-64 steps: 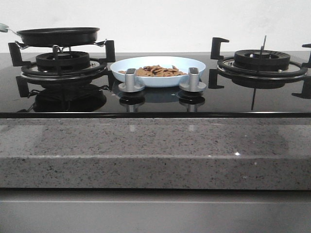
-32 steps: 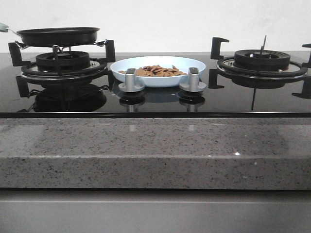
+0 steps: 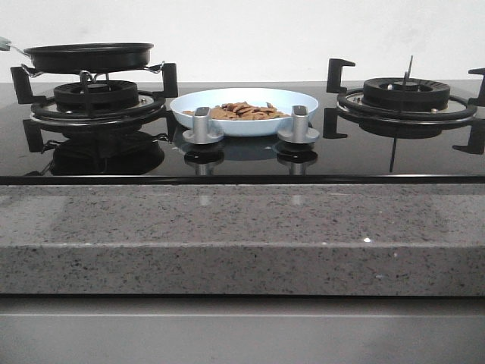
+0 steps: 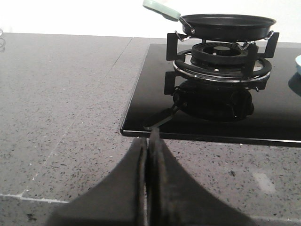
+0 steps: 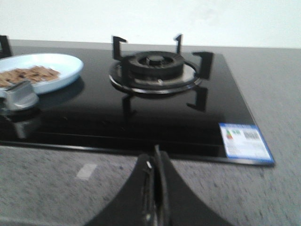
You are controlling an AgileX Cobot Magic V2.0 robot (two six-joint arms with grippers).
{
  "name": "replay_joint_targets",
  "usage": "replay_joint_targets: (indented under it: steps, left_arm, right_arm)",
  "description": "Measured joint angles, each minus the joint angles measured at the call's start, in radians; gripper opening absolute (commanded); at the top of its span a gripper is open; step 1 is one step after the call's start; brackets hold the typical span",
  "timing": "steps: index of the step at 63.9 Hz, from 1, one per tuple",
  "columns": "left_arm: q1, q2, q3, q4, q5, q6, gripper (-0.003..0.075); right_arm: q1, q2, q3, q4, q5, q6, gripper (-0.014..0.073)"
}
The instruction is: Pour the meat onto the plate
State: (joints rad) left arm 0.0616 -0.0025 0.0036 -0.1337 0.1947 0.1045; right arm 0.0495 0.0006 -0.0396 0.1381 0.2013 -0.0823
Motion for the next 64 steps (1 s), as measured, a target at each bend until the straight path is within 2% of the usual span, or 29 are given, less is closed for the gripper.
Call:
replay_joint_targets:
  steps: [10,64]
  left_arm:
    - [0.000,0.000,0.000,0.000,-0.002,0.000,-0.0020]
    - [0.000,0.000,0.000,0.000,-0.002,0.000,-0.0020]
  right_arm:
    - [-0.010,-0.008,0.066,0.000,-0.002,0.015,-0.0060]
    - [-0.010,-0.010,0.065,0.000,-0.004,0.026,-0.0060]
